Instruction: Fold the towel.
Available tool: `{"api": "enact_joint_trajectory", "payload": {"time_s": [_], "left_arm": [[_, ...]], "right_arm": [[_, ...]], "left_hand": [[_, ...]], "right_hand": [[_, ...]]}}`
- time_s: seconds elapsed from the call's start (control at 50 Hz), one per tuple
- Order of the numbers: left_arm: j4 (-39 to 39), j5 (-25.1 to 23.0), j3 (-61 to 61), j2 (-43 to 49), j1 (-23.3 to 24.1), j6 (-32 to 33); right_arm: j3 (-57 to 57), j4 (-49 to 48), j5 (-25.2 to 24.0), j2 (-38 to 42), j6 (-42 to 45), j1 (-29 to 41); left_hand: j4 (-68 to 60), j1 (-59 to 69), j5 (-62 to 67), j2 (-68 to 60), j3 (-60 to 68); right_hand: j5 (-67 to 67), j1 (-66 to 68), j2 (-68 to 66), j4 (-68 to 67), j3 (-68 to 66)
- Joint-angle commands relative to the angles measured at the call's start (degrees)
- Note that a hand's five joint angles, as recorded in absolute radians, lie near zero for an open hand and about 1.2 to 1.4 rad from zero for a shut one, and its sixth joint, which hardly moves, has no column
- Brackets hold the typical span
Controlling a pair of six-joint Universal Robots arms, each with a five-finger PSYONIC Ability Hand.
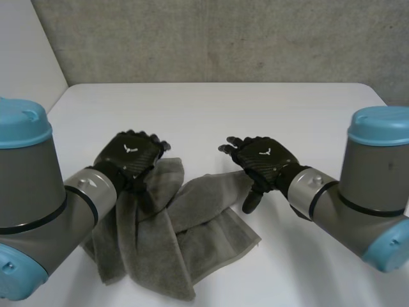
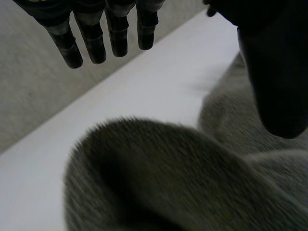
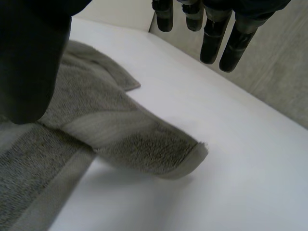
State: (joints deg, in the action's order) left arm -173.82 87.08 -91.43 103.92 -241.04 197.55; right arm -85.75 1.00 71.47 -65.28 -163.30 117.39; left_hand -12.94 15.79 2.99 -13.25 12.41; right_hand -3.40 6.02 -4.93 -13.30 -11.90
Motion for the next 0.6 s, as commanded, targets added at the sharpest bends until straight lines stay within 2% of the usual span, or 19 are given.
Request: {"api": "enact_joint_trajectory", "payload": {"time_s": [0.02,0.12,0.22,0.24,0.26,0.28,0.3,0.32,0.34,0.36,0.54,0.6], "left_arm": [[2.34,0.02,0.20,3.04,-0.83,0.99],[2.43,0.54,-0.33,5.06,-2.41,5.99],[2.25,0.63,-0.33,7.79,-3.91,9.69],[2.08,0.63,-0.24,8.57,-4.18,10.39],[1.99,0.63,0.11,9.19,-4.35,11.01],[1.99,0.63,0.11,9.20,-4.35,11.01],[2.25,0.63,0.72,9.89,-4.53,11.36],[2.25,0.63,0.72,9.90,-4.53,11.36],[2.43,0.63,1.42,10.16,-5.05,11.45],[2.43,0.63,2.47,10.16,-5.67,11.45],[0.67,0.46,9.25,7.44,-5.06,9.96],[-3.63,0.28,11.18,4.36,-3.74,7.32]], "right_arm": [[6.80,0.14,-0.11,9.19,0.08,0.38],[11.03,0.23,0.07,14.37,0.26,3.28],[13.32,0.23,0.42,16.94,0.26,4.60],[13.76,0.23,0.42,17.37,0.26,4.87],[14.20,0.23,0.42,17.55,0.35,5.13],[14.20,0.23,0.42,17.55,0.35,5.13],[14.81,0.32,0.34,17.55,0.69,5.39],[14.82,0.32,0.34,17.55,0.70,5.40],[15.51,0.40,0.16,17.47,1.22,5.66],[15.96,0.41,0.25,16.94,1.75,5.83],[20.09,-0.03,1.13,10.96,1.58,5.04],[22.38,-0.56,2.62,8.77,0.87,3.73]], "left_hand": [[2.94,-4.74,-1.93,2.20,-2.41],[2.94,-4.74,-1.93,2.20,-2.41],[2.94,0.81,3.62,-3.35,-2.41],[2.94,8.97,11.78,-11.51,-2.41],[2.94,23.71,26.51,-26.25,-2.41],[2.94,23.86,26.66,-26.40,-2.41],[2.94,44.01,46.81,-46.55,-2.41],[2.94,44.21,47.01,-46.75,-2.41],[2.94,63.53,66.33,-66.07,-2.41],[2.94,64.20,67.00,-66.74,-2.41],[2.94,64.21,67.01,-66.75,-2.41],[2.94,64.21,67.01,-66.75,-2.41]], "right_hand": [[3.40,1.70,-2.80,3.30,1.90],[3.40,2.70,-3.80,3.30,1.90],[-7.28,14.66,-15.76,3.30,1.90],[-13.11,20.49,-21.58,3.30,1.90],[-23.16,30.54,-31.63,3.30,1.90],[-23.26,30.64,-31.73,3.30,1.90],[-41.25,48.62,-49.72,3.30,1.90],[-41.43,48.80,-49.90,3.30,1.90],[-62.91,70.29,-71.38,3.30,1.90],[-66.57,73.94,-75.04,3.30,1.90],[-66.60,73.98,-75.07,3.30,1.90],[-66.60,73.98,-75.07,3.30,1.90]]}}
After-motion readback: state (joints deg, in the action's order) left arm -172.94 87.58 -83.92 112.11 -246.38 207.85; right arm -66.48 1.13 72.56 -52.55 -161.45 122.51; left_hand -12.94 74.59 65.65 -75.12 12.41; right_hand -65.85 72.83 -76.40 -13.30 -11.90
